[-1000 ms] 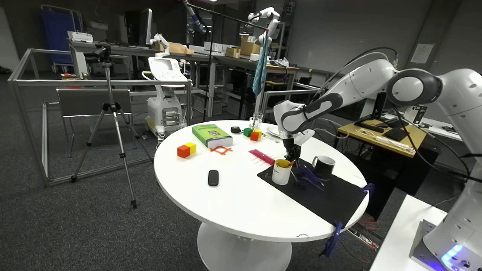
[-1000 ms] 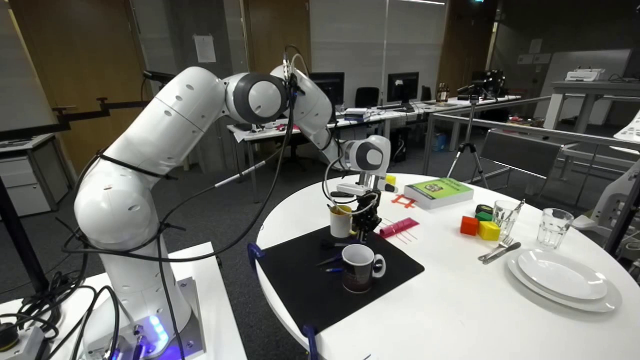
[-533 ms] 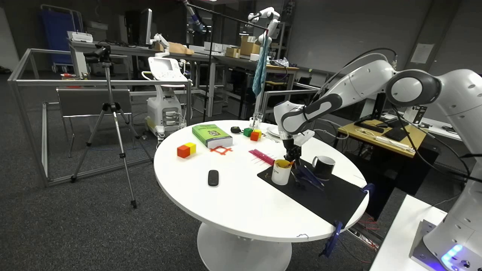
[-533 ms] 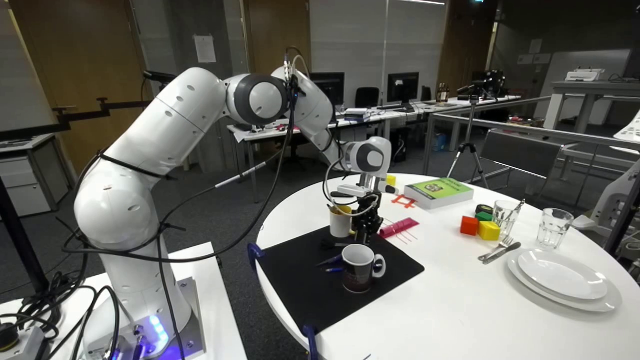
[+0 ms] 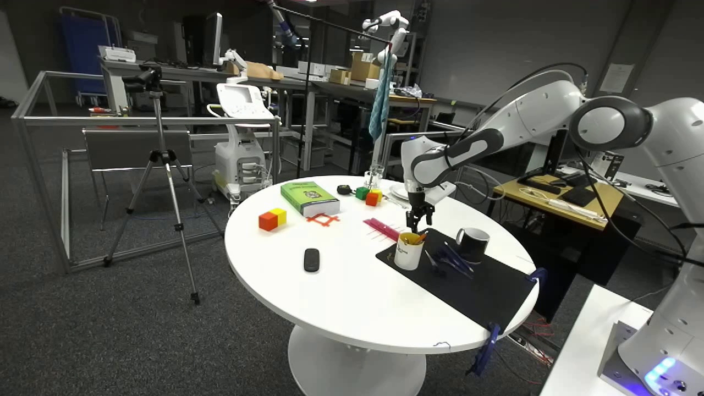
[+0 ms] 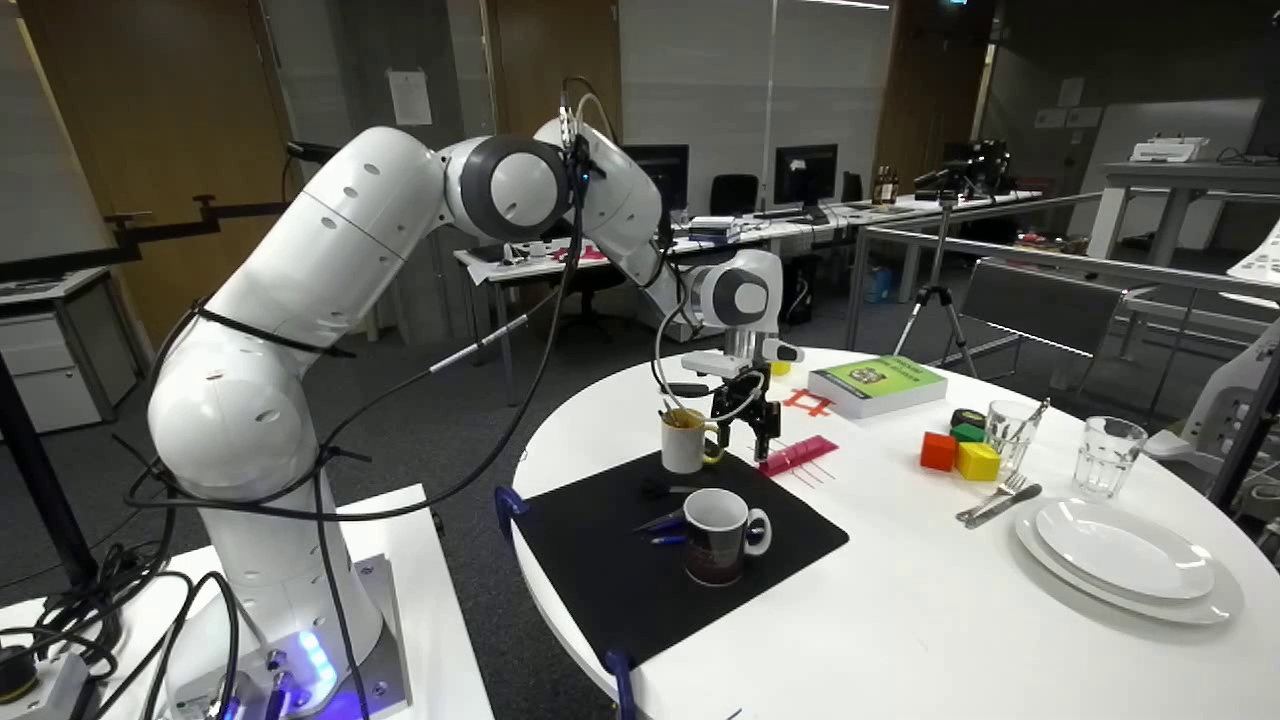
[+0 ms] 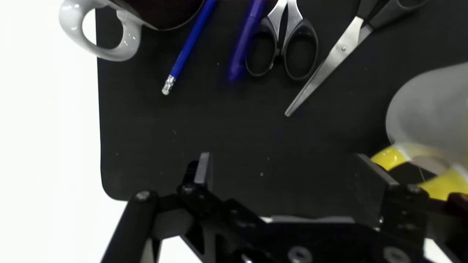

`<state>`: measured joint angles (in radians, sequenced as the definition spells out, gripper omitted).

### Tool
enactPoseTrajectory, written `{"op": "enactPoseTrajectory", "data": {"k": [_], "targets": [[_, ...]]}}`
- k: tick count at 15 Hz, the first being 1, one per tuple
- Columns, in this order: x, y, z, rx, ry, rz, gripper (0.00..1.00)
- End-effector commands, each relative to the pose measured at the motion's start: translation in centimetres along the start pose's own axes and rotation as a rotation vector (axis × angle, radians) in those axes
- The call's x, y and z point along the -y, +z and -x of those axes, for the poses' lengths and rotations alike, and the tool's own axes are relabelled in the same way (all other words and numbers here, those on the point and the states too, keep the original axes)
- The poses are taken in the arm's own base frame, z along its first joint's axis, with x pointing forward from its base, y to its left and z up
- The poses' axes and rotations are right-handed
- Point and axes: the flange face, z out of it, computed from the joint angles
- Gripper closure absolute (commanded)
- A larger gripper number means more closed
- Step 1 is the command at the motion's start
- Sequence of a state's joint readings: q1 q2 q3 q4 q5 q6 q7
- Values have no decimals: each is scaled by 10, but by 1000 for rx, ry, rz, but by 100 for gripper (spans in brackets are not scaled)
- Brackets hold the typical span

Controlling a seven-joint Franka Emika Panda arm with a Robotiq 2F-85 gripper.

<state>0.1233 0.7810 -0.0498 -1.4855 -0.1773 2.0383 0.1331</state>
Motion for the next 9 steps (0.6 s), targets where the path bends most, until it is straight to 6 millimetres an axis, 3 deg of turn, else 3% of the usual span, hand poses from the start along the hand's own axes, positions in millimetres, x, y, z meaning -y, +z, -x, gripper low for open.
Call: {"op": "enactPoseTrajectory", "data": {"k": [1, 5, 9], "targets": [[-1, -49, 8, -90, -2, -17, 0], [8, -89, 14, -165, -13, -42, 0], [28, -109, 24, -180, 11, -118, 0]]}}
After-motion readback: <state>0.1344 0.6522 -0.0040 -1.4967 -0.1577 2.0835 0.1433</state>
